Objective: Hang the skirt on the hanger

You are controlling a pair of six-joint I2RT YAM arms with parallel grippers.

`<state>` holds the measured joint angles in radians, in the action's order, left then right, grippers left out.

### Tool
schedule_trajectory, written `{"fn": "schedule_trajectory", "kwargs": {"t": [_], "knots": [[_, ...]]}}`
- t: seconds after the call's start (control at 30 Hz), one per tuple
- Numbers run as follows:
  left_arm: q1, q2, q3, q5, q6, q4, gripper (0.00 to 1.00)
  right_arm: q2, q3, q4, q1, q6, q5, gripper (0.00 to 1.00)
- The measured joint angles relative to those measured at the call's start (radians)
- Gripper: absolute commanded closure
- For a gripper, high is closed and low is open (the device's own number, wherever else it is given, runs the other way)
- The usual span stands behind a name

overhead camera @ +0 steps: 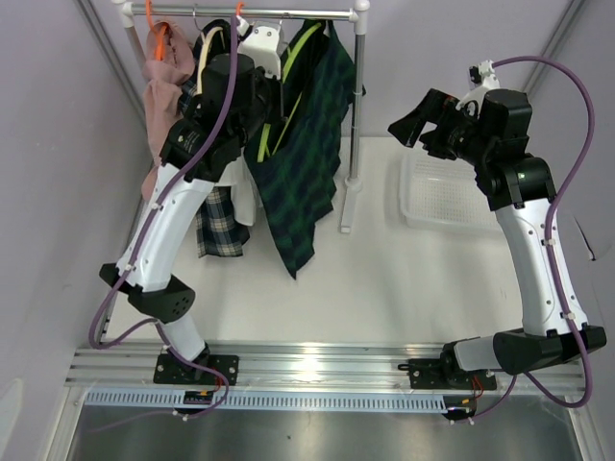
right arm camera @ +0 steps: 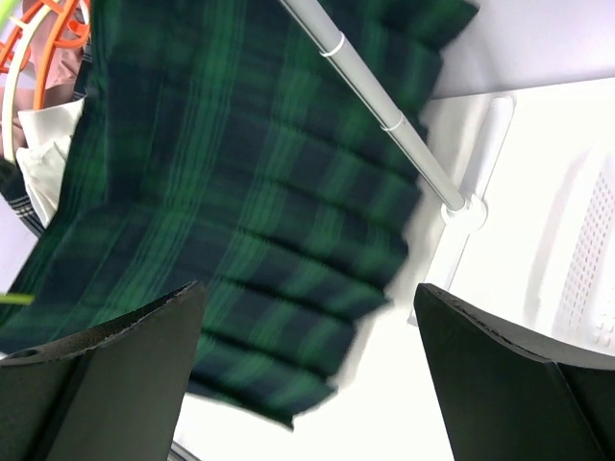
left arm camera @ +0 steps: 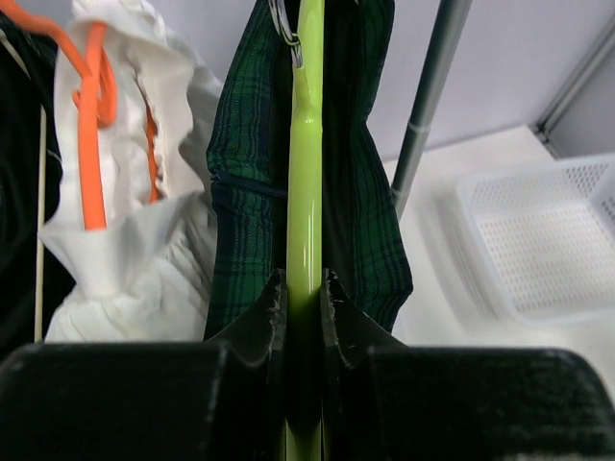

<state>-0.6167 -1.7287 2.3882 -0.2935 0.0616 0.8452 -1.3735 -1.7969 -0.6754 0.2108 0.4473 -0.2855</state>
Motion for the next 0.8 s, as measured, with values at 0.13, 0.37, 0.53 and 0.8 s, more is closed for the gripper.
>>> {"fn": "schedule_trajectory", "kwargs": {"t": [0.13,0.37,0.53,0.8], "knots": [[0.012,-0.026,0.013,-0.008,-0.019,-0.081,1.0,0.0,0.003,0.01,0.0,-0.005,-0.005,0.04],[0.051,-0.11,0.032,-0.007,-0.037,-0.185,1.0,0.0,0.031,0.022,-0.001,-0.016,-0.011,0.04],[0.082,-0.184,0.04,-0.006,-0.037,-0.269,1.0,-0.001,0.033,0.027,-0.002,-0.023,-0.011,0.04],[0.102,-0.223,0.05,0.018,-0.035,-0.305,1.0,0.001,0.076,0.051,-0.002,-0.023,-0.011,0.03]]}}
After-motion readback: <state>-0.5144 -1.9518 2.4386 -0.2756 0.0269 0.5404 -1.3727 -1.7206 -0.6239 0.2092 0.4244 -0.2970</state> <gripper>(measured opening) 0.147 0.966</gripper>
